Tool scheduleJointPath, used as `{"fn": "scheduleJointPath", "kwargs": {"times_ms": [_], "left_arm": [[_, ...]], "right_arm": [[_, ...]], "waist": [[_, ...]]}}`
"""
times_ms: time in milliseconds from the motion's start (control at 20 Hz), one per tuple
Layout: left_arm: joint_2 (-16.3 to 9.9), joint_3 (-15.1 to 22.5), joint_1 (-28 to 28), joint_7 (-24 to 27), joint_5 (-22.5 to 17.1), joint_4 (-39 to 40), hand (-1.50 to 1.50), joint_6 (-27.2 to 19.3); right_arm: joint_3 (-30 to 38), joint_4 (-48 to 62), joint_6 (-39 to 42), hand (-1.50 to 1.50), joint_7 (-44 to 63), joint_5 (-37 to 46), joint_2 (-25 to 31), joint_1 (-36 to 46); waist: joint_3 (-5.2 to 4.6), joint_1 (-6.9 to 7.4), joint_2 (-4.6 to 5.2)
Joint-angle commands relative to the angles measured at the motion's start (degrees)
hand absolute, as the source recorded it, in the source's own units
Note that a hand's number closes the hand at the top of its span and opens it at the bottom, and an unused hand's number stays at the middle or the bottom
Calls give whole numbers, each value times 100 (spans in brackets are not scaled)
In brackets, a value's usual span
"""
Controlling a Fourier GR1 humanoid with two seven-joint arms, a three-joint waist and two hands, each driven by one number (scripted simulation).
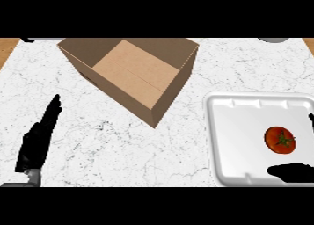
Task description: Pick the tomato from the tray and place it in the cardboard box
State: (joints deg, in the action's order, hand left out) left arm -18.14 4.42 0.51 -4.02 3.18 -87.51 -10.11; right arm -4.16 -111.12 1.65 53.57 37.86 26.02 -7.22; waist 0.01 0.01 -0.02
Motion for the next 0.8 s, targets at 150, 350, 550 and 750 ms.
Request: {"fn": "scheduleJointPath", "kwargs": {"times_ms": [150,350,550,750], "left_arm": [[45,-374,-47,-135,43,-14,0,443],[322,-162,69,-568,444,-626,0,207],[523,-185,243,11,636,-126,0,201],[527,-389,294,-284,605,-512,0,414]], "right_arm": [[178,496,27,-150,-503,417,-491,48],[270,586,1,-150,-608,632,-692,102],[288,145,182,-150,-572,663,-827,-216],[517,512,257,-150,-832,748,-971,-11]], "waist": [[0,-4,0],[0,1,-2],[-1,-14,-3],[0,-3,-3]]}}
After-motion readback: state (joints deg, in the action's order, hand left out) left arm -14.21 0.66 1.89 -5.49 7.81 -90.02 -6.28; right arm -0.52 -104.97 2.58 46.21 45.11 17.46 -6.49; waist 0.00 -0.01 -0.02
